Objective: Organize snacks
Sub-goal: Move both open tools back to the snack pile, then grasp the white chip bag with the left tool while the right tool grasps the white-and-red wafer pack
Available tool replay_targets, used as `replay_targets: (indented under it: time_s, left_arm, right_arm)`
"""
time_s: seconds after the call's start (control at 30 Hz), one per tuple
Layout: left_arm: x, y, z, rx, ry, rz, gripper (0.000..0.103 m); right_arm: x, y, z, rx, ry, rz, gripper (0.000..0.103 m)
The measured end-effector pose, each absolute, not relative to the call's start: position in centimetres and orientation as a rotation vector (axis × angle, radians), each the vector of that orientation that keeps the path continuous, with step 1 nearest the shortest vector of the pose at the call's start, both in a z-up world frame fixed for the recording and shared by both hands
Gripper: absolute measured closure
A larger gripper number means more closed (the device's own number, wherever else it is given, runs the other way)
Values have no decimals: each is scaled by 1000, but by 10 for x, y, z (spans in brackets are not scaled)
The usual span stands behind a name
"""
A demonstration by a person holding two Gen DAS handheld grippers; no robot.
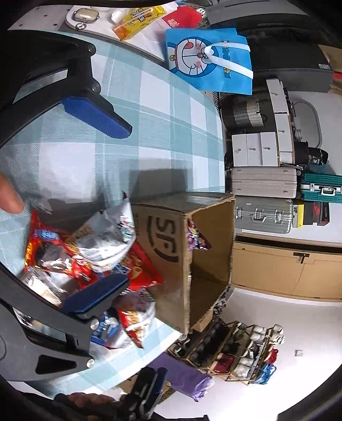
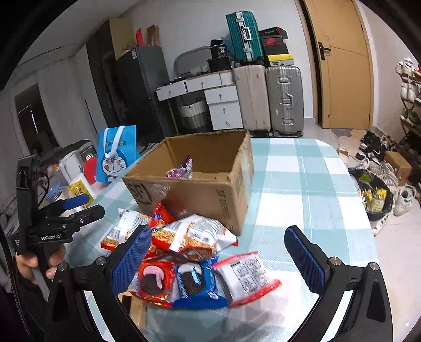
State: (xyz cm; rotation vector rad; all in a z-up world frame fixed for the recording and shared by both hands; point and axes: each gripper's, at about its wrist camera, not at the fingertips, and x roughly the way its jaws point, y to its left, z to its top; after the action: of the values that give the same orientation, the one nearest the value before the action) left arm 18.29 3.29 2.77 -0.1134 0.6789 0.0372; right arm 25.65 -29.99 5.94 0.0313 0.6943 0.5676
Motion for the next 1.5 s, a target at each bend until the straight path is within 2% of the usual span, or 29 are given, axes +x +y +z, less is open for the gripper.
replay_targets:
  time_s: [0.8, 1.3, 1.5]
  left_arm:
    - [197, 11, -6, -96, 791, -21, 1]
    - [206, 19, -19, -141, 817, -6, 1]
    - [209, 17, -22, -139, 817, -11, 1]
  right_arm:
    - [281, -297, 6, -94, 900, 477, 1]
    - [290, -298, -19, -164, 934, 413, 1]
    - [294, -306, -19, -153, 936, 412, 6]
